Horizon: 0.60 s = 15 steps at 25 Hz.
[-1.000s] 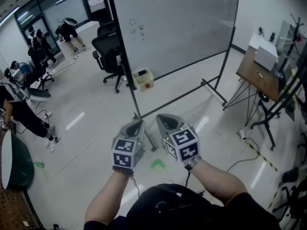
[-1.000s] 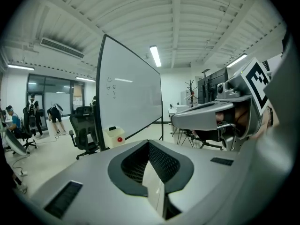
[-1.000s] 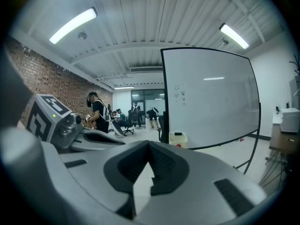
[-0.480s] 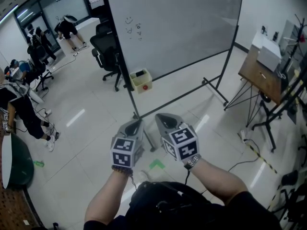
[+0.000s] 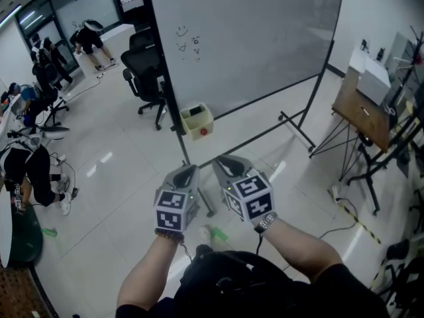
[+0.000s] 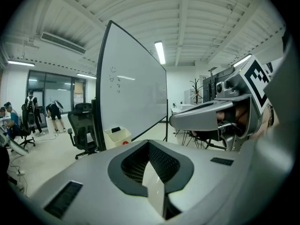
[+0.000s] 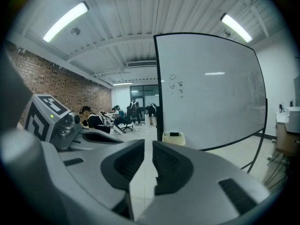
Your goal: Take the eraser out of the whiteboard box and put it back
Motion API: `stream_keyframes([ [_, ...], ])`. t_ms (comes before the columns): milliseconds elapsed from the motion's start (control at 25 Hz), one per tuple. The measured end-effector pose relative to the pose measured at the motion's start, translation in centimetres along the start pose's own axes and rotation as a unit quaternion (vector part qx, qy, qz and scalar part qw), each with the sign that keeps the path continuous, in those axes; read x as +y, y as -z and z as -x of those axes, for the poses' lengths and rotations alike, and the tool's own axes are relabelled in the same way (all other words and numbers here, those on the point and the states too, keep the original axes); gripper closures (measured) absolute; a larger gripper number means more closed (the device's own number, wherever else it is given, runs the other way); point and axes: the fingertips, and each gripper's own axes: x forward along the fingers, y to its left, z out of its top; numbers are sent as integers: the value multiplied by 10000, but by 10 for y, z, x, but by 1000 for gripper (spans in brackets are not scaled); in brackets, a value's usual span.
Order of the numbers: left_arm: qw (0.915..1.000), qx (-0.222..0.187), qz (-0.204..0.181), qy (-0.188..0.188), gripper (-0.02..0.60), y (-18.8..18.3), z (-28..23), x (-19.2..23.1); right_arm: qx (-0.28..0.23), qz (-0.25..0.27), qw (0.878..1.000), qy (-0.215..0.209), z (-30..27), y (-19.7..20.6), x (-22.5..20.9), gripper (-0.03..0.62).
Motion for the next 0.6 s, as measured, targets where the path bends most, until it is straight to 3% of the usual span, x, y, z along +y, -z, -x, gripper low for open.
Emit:
stream_keyframes([
  [600,9993,222,-13,310,581,-6,-80,88,261,-253,9990,248,-118,-12,-41,450],
])
